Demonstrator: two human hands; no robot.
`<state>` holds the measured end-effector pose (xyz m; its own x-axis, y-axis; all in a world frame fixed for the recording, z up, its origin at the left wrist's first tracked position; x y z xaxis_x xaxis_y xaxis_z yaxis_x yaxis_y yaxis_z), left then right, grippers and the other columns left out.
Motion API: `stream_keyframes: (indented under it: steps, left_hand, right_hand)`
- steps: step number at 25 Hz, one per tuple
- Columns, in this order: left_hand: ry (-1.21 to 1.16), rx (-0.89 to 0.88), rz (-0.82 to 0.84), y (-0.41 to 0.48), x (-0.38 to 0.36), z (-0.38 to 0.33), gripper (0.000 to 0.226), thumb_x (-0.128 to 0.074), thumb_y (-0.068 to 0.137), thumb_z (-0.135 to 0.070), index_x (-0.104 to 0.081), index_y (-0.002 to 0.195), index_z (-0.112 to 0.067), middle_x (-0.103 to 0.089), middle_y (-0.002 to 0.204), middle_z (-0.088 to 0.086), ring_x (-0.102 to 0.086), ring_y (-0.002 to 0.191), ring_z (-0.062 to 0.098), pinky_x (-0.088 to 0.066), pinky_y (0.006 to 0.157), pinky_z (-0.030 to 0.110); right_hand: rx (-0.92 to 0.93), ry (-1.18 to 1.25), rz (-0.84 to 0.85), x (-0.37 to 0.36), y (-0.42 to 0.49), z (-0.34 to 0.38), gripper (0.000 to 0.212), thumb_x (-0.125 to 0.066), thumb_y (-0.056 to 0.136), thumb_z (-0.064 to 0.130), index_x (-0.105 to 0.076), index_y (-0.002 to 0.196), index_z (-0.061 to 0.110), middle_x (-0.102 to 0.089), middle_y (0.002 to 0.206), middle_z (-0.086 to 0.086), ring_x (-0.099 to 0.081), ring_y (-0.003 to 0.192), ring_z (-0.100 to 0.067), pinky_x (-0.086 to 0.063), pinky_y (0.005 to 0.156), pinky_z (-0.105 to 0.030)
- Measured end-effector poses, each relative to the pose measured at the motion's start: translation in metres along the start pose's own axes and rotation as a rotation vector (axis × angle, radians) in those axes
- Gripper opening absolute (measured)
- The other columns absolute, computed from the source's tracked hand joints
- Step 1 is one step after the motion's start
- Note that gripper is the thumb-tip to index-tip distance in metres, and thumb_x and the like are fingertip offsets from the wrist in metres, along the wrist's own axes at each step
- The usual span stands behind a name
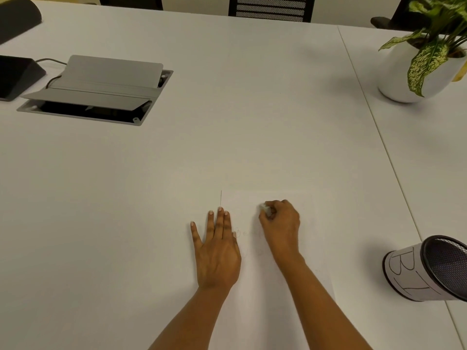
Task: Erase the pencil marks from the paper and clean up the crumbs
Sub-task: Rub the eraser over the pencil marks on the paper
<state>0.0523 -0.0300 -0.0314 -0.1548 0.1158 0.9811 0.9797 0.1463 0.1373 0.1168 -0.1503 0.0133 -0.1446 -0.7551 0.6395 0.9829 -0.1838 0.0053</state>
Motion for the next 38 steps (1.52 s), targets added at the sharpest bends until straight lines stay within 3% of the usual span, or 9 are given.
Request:
stream_keyframes:
  steps: [3,7,12,17,22,25,28,33,38]
  left_hand:
    - [-0.006,0.004,0.011,-0.001,0.000,0.000,0.053,-0.017,0.094,-0.029,-0.045,0.132,-0.004,-0.048,0.138,0.012,-0.042,0.129,0.029,-0.006,0.109,0.054]
    - [0.013,-0.011,0.050,0.001,-0.001,0.000,0.057,-0.025,0.087,-0.032,-0.048,0.131,-0.004,-0.049,0.136,0.014,-0.043,0.128,0.030,-0.007,0.109,0.055]
    - [-0.019,0.013,0.073,0.002,-0.002,0.001,0.061,-0.007,0.096,-0.033,-0.047,0.131,-0.004,-0.049,0.136,0.014,-0.044,0.127,0.031,-0.006,0.109,0.054]
    - [-0.004,0.008,0.045,0.002,-0.001,0.001,0.055,-0.019,0.093,-0.033,-0.049,0.130,-0.004,-0.051,0.135,0.014,-0.045,0.127,0.031,-0.006,0.108,0.054]
    - [0.034,-0.028,0.060,0.000,-0.003,0.000,0.062,-0.032,0.081,-0.038,-0.049,0.130,-0.004,-0.048,0.137,0.014,-0.041,0.129,0.030,-0.005,0.109,0.056]
    - [0.045,-0.026,0.066,0.001,-0.003,0.001,0.063,-0.032,0.081,-0.040,-0.049,0.130,-0.004,-0.049,0.136,0.014,-0.042,0.129,0.030,-0.004,0.109,0.055]
    - [0.012,-0.007,0.038,0.000,-0.001,0.000,0.054,-0.024,0.090,-0.032,-0.048,0.130,-0.004,-0.049,0.136,0.012,-0.043,0.129,0.030,-0.006,0.108,0.055]
    - [-0.013,0.010,0.032,-0.001,0.002,0.000,0.063,-0.001,0.097,-0.030,-0.046,0.132,-0.004,-0.048,0.138,0.012,-0.041,0.130,0.030,-0.006,0.109,0.056]
    - [-0.006,-0.003,0.015,0.000,-0.002,0.000,0.053,-0.022,0.091,-0.028,-0.047,0.131,-0.004,-0.049,0.136,0.013,-0.043,0.129,0.029,-0.008,0.108,0.055]
  right_hand:
    - [-0.021,-0.012,-0.017,0.001,0.004,0.002,0.016,-0.055,0.086,0.009,-0.064,0.097,0.001,-0.061,0.096,-0.012,-0.054,0.081,-0.015,-0.040,0.074,-0.020]
    - [0.147,-0.050,0.164,-0.023,-0.024,0.013,0.022,-0.055,0.087,0.014,-0.062,0.107,0.007,-0.062,0.099,-0.007,-0.049,0.082,-0.008,-0.032,0.067,-0.003]
    - [0.177,-0.092,0.171,-0.027,-0.008,0.018,0.022,-0.052,0.089,0.008,-0.061,0.108,0.003,-0.061,0.104,-0.011,-0.055,0.091,-0.016,-0.031,0.073,-0.008]
    - [0.174,-0.114,0.156,-0.029,0.014,0.026,0.020,-0.049,0.090,0.006,-0.062,0.103,-0.001,-0.061,0.104,-0.016,-0.057,0.094,-0.023,-0.033,0.075,-0.013]
    - [0.209,-0.089,0.210,-0.032,-0.025,0.022,0.020,-0.049,0.090,0.011,-0.063,0.101,0.003,-0.061,0.099,-0.010,-0.053,0.085,-0.013,-0.032,0.070,-0.010]
    - [0.165,-0.057,0.184,-0.033,-0.026,0.024,0.021,-0.051,0.089,0.012,-0.061,0.107,0.005,-0.061,0.103,-0.009,-0.051,0.087,-0.012,-0.033,0.075,-0.012]
    - [0.071,-0.030,0.107,-0.018,-0.011,0.016,0.021,-0.054,0.087,0.007,-0.061,0.105,0.003,-0.061,0.105,-0.012,-0.057,0.095,-0.020,-0.035,0.079,-0.015]
    - [-0.107,-0.024,-0.063,0.020,0.013,-0.014,0.014,-0.057,0.085,0.009,-0.064,0.095,0.001,-0.064,0.098,-0.015,-0.056,0.081,-0.018,-0.042,0.073,-0.024]
    - [0.004,0.026,0.066,-0.013,-0.028,0.007,0.013,-0.059,0.083,0.009,-0.065,0.094,0.004,-0.064,0.092,-0.010,-0.057,0.080,-0.016,-0.040,0.072,-0.019]
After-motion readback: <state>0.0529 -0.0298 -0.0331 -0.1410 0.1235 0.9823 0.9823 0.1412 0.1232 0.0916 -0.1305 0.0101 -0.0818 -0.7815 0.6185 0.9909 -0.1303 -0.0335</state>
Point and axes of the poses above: each hand's wrist, its own y-axis towards the middle knuckle, its own x-axis out of the back of the hand, z = x × y, the point moved 2 cm from there along y, towards the middle knuckle
